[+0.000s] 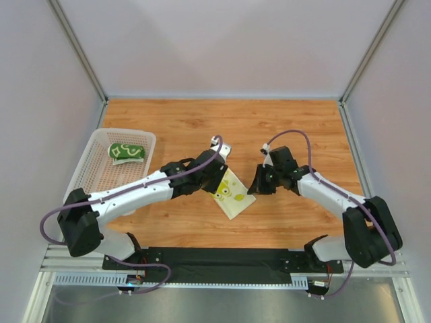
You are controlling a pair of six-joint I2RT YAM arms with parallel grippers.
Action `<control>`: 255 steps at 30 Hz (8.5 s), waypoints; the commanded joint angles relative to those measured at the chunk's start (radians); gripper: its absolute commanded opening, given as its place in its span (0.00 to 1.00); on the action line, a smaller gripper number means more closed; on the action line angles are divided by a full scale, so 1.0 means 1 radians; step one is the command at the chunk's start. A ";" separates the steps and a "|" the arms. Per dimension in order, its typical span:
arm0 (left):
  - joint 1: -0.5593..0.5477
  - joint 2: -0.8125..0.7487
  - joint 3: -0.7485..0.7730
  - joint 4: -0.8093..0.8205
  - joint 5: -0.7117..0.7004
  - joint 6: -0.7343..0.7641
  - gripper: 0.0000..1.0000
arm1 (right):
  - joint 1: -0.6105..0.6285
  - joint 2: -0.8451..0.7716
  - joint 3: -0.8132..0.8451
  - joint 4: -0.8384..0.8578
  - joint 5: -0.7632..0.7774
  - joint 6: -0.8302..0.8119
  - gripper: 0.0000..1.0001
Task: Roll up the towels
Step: Fold the towel, then roll the towel
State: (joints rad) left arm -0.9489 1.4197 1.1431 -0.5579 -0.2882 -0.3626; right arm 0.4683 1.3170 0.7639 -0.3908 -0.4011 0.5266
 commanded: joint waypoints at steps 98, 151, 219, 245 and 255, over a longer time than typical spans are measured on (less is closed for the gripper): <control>-0.251 0.331 -0.256 0.426 0.107 0.082 0.55 | -0.094 -0.430 0.026 -0.379 0.301 -0.016 0.04; -0.182 0.131 -0.325 0.441 0.208 -0.016 0.08 | -0.094 0.085 -0.264 0.276 -0.099 0.222 0.45; -0.274 0.202 -0.259 0.302 0.125 -0.050 0.00 | -0.140 0.057 -0.054 -0.036 -0.013 0.099 0.00; 0.044 0.220 -0.164 0.200 0.750 -0.384 0.00 | -0.140 -0.177 -0.009 -0.111 -0.025 0.015 0.31; 0.148 0.288 -0.233 0.320 0.891 -0.515 0.00 | -0.062 -0.256 -0.139 0.111 -0.248 0.061 0.16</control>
State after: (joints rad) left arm -0.8288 1.6817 0.9386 -0.2966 0.5209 -0.8017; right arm 0.3691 1.0607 0.6514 -0.3908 -0.5648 0.5716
